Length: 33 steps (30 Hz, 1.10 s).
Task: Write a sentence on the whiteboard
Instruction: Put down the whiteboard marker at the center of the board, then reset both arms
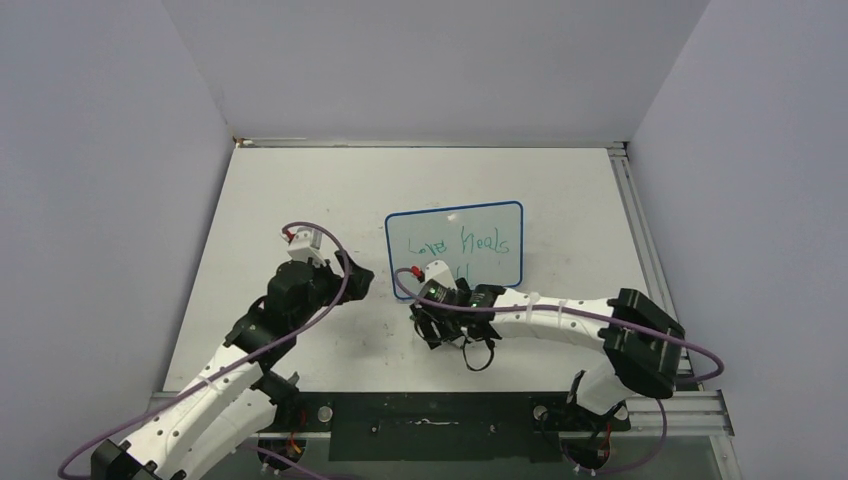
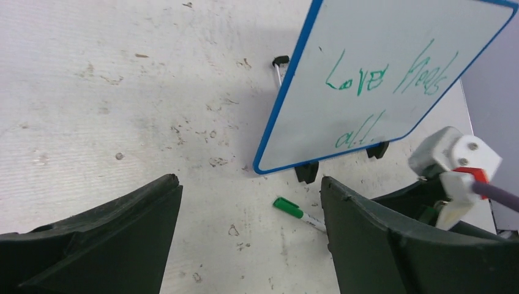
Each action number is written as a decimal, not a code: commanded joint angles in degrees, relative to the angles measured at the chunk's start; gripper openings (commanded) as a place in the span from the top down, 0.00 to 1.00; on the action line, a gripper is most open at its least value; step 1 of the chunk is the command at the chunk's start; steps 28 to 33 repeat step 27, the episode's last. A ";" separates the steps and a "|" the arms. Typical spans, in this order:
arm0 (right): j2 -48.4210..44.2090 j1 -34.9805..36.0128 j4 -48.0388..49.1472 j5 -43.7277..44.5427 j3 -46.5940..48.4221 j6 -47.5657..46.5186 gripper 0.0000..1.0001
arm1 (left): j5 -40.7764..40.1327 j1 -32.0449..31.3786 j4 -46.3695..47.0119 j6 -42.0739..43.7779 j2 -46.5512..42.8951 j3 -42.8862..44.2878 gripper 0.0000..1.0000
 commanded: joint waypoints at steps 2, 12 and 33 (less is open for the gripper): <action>-11.45 -5.93 5.72 -2.13 -1.36 -2.61 0.19 | 2.18 6.73 -8.49 2.93 -0.35 8.01 0.14; -33.55 -24.80 19.93 -2.85 -12.66 -11.62 0.06 | -16.26 11.93 -15.54 17.69 -1.94 20.23 0.04; -47.43 -41.33 30.69 -1.20 -20.76 -15.51 0.09 | -23.23 12.16 -11.93 22.43 -4.98 16.74 0.04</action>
